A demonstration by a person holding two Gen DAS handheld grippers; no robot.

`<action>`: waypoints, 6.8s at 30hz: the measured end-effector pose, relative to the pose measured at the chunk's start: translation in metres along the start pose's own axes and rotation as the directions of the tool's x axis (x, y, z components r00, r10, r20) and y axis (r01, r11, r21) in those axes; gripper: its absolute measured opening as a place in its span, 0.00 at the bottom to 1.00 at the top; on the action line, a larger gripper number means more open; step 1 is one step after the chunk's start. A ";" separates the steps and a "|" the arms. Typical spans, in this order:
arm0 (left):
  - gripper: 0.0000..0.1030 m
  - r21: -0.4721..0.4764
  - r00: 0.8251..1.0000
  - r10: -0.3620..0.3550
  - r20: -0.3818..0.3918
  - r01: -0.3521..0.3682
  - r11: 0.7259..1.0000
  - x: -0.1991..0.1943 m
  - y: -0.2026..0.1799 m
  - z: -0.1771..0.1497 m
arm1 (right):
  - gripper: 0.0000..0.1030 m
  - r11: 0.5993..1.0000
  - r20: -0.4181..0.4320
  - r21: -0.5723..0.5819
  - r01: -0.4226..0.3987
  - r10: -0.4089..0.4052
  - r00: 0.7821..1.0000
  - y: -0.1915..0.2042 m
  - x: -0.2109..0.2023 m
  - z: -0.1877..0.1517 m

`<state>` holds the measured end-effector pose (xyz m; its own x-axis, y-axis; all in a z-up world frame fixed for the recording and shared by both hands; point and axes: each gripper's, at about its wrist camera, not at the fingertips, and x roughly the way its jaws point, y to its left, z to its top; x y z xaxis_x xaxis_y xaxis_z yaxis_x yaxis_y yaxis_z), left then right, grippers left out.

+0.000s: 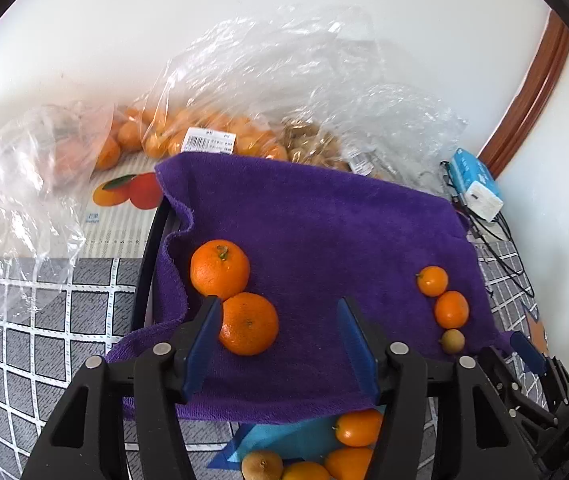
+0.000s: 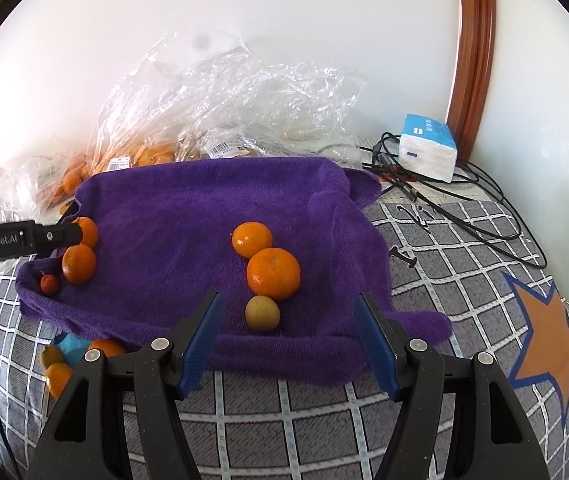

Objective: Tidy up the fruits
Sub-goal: 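Move both tools back to the loose fruit pile, then close the right gripper on an orange, then close the left gripper on the brownish pear-shaped fruit while the right gripper lifts its orange, then carry the orange and brownish fruit over the purple towel, then open both grippers to release the fruits onto the towel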

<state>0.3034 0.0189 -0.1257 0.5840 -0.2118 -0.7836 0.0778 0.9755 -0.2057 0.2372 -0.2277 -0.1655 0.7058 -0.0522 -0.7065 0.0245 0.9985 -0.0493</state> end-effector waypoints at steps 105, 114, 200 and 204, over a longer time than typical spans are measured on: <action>0.26 -0.046 0.972 -0.017 0.233 0.029 0.999 -0.037 0.018 -0.120 | 0.31 0.975 -0.041 -0.114 -0.191 0.188 0.981 0.004 -0.021 -0.074; 0.26 -0.059 0.953 0.012 0.301 0.006 0.998 -0.049 0.020 -0.120 | 0.31 0.975 -0.040 -0.107 -0.195 0.192 0.981 0.003 -0.021 -0.074; 0.41 -0.060 0.970 0.005 0.242 0.010 0.998 0.012 -0.011 -0.063 | 0.54 0.993 0.066 0.020 -0.114 0.112 0.991 -0.020 0.027 -0.001; 0.49 -0.079 0.966 0.013 0.260 0.008 0.997 0.008 -0.008 -0.063 | 0.54 0.995 0.065 0.011 -0.098 0.098 0.993 -0.018 0.027 -0.002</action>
<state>0.2568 0.0060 -0.1674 0.7749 -0.1766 -0.6069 0.0182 0.9660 -0.2579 0.2544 -0.2472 -0.1845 0.7491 0.0467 -0.6608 -0.0375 0.9989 0.0281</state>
